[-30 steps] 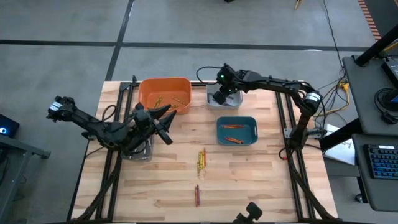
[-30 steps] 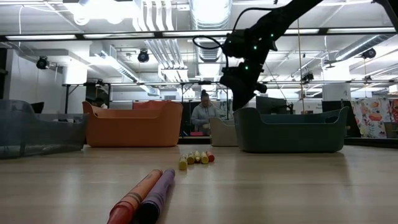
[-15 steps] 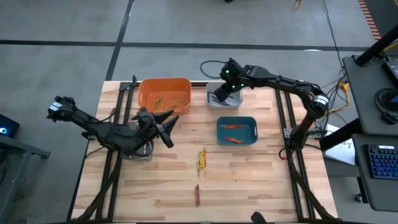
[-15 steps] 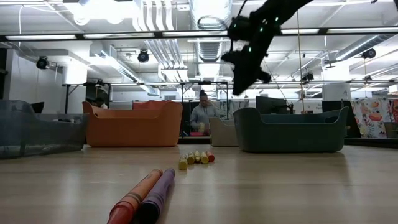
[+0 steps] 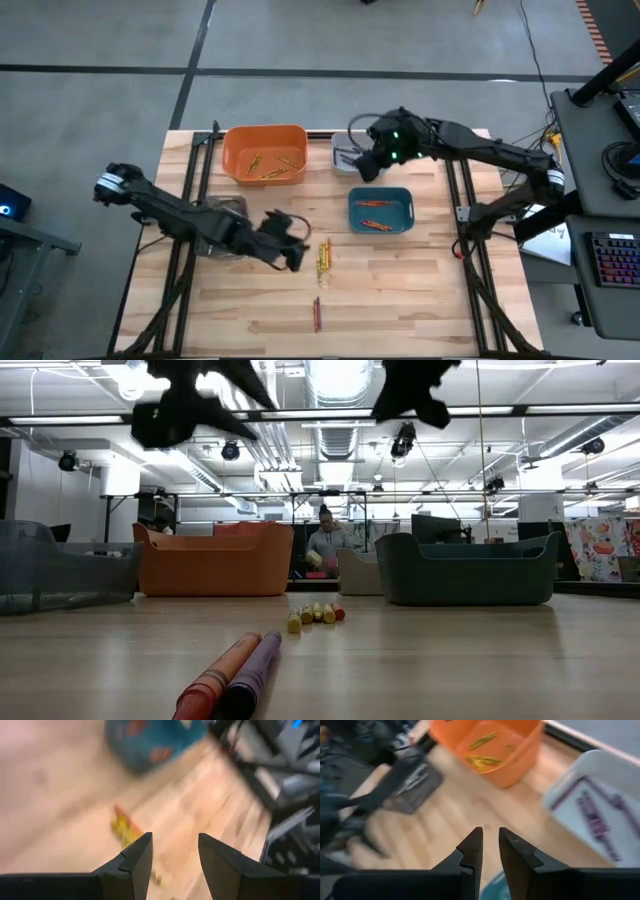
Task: Sort crayons
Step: Put the yellow crayon into the orange bin
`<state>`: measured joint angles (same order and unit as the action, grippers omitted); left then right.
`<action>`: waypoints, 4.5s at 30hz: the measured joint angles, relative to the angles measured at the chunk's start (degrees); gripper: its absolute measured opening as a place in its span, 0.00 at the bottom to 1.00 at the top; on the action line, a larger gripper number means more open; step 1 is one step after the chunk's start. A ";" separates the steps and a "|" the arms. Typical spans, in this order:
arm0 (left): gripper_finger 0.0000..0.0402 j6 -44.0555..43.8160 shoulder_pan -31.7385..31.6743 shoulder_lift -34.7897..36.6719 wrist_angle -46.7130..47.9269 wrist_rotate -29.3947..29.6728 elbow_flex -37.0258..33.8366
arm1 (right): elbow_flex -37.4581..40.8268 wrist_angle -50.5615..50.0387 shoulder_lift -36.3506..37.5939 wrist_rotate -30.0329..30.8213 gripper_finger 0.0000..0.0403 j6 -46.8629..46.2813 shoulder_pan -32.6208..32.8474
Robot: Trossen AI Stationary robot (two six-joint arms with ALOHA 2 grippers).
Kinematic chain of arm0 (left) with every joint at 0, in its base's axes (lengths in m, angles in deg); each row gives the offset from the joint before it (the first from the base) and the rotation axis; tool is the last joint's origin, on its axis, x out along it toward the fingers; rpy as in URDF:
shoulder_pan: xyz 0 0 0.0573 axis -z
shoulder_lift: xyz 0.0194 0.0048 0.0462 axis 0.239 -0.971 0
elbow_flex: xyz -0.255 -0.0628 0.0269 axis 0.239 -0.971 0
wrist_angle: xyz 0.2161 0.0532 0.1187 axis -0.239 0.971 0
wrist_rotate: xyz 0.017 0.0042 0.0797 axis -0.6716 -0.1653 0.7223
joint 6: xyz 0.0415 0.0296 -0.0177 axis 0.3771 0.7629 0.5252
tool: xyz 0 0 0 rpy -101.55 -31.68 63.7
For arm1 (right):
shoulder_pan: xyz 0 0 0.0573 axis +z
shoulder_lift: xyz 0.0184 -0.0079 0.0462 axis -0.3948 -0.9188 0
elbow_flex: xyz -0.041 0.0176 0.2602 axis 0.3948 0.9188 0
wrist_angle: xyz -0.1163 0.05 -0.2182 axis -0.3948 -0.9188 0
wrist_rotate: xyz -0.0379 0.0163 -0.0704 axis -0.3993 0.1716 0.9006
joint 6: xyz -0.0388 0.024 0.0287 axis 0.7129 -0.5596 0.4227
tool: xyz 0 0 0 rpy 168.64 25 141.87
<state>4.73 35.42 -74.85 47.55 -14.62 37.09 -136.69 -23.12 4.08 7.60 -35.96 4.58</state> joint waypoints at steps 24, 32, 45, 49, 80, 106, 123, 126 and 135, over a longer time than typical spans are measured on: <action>0.35 -14.14 2.01 -33.65 13.77 -11.04 21.41 | 0.02 -3.35 -0.77 10.39 0.14 -17.33 24.70; 0.35 -14.31 1.99 -41.46 23.35 -13.81 31.57 | 0.02 -3.82 -0.75 10.46 0.14 -14.02 24.99; 0.27 -16.33 2.35 -44.42 29.49 -15.46 34.06 | 0.07 -4.47 -0.75 10.46 0.14 -8.86 25.04; 0.18 -16.71 2.35 -44.50 31.96 -15.65 34.01 | 0.07 -4.46 -0.75 10.46 0.14 -8.62 25.06; 0.00 19.16 7.80 -9.54 29.40 14.61 32.84 | 4.39 19.11 -0.89 16.40 0.15 -0.14 32.52; 0.00 40.35 -2.10 7.62 38.34 19.23 32.01 | 5.68 66.05 -0.16 16.42 0.15 18.30 35.95; 0.00 50.92 -70.08 8.51 33.12 -31.47 8.19 | 5.66 56.82 -0.73 17.00 0.15 8.46 36.03; 0.00 51.44 -71.38 4.94 32.41 -31.98 9.08 | 5.66 56.64 -0.73 18.97 0.15 8.71 36.03; 0.00 55.52 -71.32 -6.72 36.43 -27.89 15.71 | 5.62 53.72 -0.73 20.94 0.15 8.96 35.90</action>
<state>60.25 -35.90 -81.58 83.98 -42.51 52.80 -131.07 30.60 3.35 28.54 -27.00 40.49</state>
